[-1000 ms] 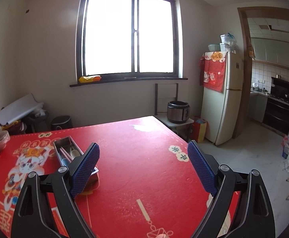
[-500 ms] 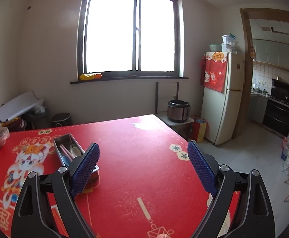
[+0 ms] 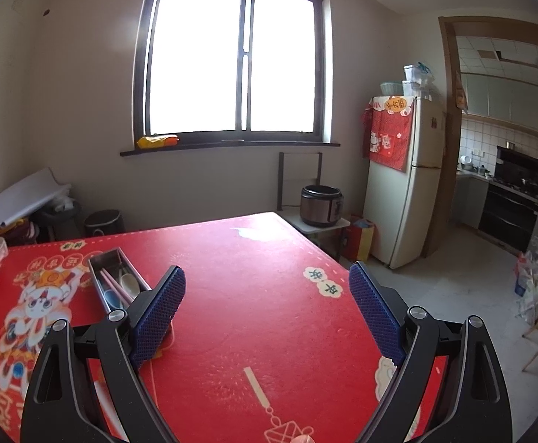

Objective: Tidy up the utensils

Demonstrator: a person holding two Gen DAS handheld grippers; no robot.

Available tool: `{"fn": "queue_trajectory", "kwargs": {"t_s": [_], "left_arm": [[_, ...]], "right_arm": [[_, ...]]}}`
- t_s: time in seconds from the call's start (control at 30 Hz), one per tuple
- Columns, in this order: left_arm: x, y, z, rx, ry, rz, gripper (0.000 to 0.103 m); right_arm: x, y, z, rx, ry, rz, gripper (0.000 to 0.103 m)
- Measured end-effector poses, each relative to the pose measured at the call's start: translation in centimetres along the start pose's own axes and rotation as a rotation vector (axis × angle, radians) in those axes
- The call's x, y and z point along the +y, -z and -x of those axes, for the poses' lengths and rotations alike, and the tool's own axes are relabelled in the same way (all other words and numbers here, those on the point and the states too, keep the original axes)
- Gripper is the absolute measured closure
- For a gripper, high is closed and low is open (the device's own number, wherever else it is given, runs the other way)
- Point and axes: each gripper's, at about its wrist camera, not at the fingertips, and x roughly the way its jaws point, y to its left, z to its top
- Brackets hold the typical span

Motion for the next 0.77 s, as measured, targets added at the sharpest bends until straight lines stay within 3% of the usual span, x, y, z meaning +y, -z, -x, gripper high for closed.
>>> {"fn": "queue_trajectory", "kwargs": {"t_s": [0.77], "left_arm": [[-0.27,0.0,-0.18,0.003,-0.006,-0.014,0.006]], "right_arm": [[-0.42,0.09,-0.34,0.001,0.047,0.003,0.016]]}}
